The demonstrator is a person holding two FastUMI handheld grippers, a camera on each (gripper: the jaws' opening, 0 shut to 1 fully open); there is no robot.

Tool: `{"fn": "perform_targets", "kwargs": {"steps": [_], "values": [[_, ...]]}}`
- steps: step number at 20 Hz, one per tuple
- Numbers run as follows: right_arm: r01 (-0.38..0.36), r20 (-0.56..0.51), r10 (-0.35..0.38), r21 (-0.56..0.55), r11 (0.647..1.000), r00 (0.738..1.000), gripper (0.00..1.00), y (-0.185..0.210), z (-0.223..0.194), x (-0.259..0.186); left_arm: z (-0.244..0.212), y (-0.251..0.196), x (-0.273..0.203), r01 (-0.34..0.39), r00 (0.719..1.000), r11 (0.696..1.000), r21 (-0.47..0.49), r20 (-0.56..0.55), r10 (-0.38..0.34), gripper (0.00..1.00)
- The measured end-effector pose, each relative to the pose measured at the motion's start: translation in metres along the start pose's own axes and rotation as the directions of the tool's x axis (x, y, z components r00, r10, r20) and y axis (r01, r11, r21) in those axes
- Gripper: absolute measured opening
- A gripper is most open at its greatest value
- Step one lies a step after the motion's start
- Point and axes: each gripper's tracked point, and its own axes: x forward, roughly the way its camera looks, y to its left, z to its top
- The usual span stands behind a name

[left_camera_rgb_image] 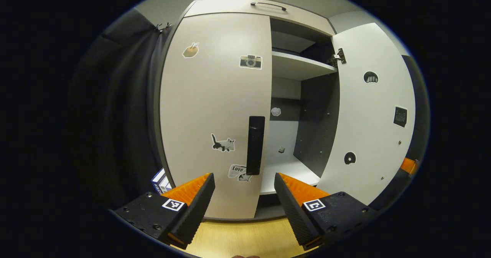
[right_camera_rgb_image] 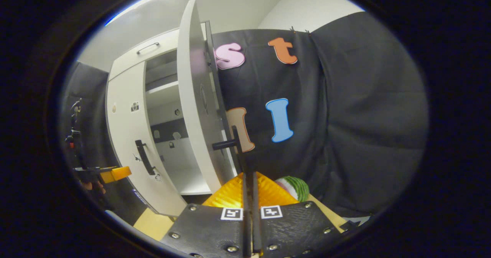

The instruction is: Open the right door of the double-door shoe cabinet with the right hand, and open the left door with the left hand.

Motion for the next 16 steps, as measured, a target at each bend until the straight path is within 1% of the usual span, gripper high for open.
{"fn": "perform_targets", "kwargs": {"steps": [3,6,11,14,16], "values": [[0.032,0.035,-0.029,-0.070,0.997,0.999,0.03,-0.009,0.011,-0.011,0.002,-0.004,0.021,0.000,1.000,1.000,0.004,0.000,0.000,0.97],[0.059,0.052,-0.054,-0.097,0.994,0.997,0.03,-0.016,0.016,-0.017,0.001,-0.008,0.042,0.005,1.000,1.000,0.005,-0.005,-0.005,0.97],[0.116,0.053,-0.111,-0.094,0.989,0.992,0.03,-0.036,0.017,-0.024,0.010,-0.019,0.069,0.031,0.999,0.999,0.024,0.024,-0.031,0.97],[0.150,0.043,-0.147,-0.084,0.985,0.988,0.03,-0.048,0.013,-0.025,0.013,-0.019,0.084,0.018,0.999,0.999,0.043,0.033,-0.019,0.97],[0.165,0.041,-0.162,-0.077,0.983,0.986,0.03,-0.053,0.013,-0.026,0.013,-0.013,0.093,-0.016,0.999,0.998,0.057,0.034,0.014,0.96]]}}
